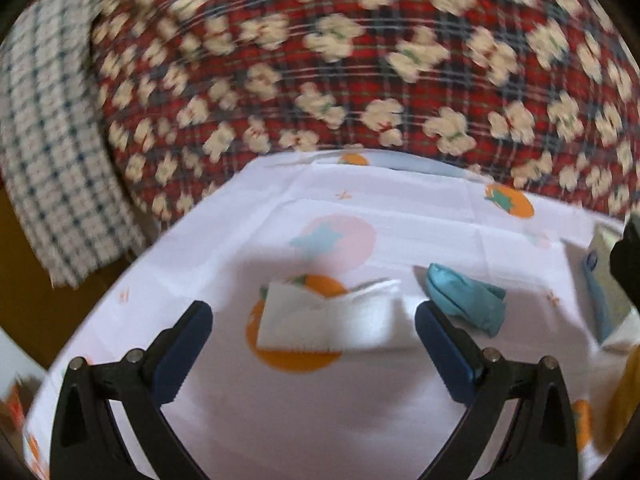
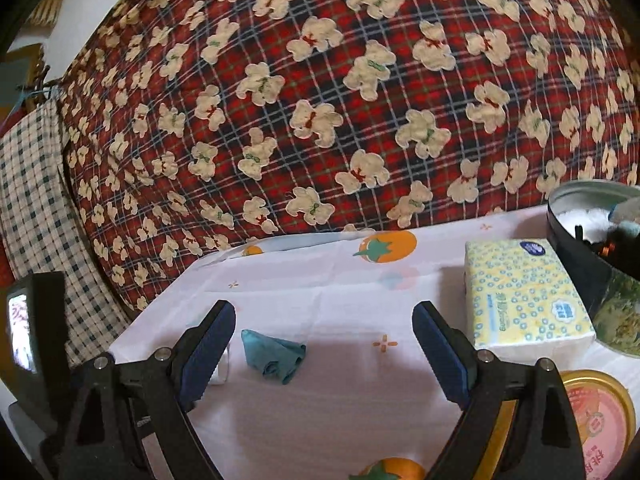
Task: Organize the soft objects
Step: 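Grasp the white folded tissue with the left gripper while the right approaches the teal cloth, then grasp the teal cloth with the right gripper while the left holds the tissue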
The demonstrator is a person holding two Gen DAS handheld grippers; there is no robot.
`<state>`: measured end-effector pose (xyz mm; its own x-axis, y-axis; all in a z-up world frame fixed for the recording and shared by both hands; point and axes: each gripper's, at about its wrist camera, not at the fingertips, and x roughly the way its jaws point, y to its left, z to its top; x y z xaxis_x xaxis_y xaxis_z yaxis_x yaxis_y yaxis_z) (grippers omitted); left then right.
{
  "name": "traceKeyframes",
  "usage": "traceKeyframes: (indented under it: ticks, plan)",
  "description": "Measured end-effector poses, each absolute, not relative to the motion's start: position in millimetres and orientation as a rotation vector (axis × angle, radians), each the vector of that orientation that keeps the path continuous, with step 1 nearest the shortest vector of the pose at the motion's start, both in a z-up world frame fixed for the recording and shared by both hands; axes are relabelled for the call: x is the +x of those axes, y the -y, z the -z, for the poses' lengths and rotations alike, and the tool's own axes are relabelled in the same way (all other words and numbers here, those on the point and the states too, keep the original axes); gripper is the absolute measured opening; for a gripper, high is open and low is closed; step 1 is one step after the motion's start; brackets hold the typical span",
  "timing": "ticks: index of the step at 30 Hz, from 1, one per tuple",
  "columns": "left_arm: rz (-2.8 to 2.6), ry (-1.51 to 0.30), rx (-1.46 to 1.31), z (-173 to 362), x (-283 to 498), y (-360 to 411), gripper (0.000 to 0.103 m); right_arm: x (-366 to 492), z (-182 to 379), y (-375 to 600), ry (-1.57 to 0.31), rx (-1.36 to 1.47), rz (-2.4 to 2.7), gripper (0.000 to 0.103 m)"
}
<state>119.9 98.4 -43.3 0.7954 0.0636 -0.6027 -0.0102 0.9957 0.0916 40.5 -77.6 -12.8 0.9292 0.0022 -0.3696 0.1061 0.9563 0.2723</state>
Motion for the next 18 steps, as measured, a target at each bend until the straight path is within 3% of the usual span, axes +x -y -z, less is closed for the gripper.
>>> traceKeyframes:
  ticks: [6,10,15,17,18]
  plan:
    - [-0.007,-0.860,0.126,68.1,160.8,-90.4,0.099,44.5,13.3,75.0,-0.393,0.283,0.043,0.092]
    - [0.062,-0.899,0.006,73.2,167.3,-105.3,0.095,44.8,13.2,74.1,-0.396,0.283,0.042,0.092]
    - [0.089,-0.888,-0.068,72.2,164.1,-113.6,0.075,44.6,13.7,74.3,-0.400,0.289,0.049,0.092]
    - [0.113,-0.874,-0.069,71.6,161.3,-111.3,0.052,44.7,13.8,76.2,-0.400,0.295,0.055,0.092]
    - [0.133,-0.868,-0.072,70.9,159.8,-110.3,0.047,44.6,13.9,76.9,-0.402,0.299,0.060,0.092]
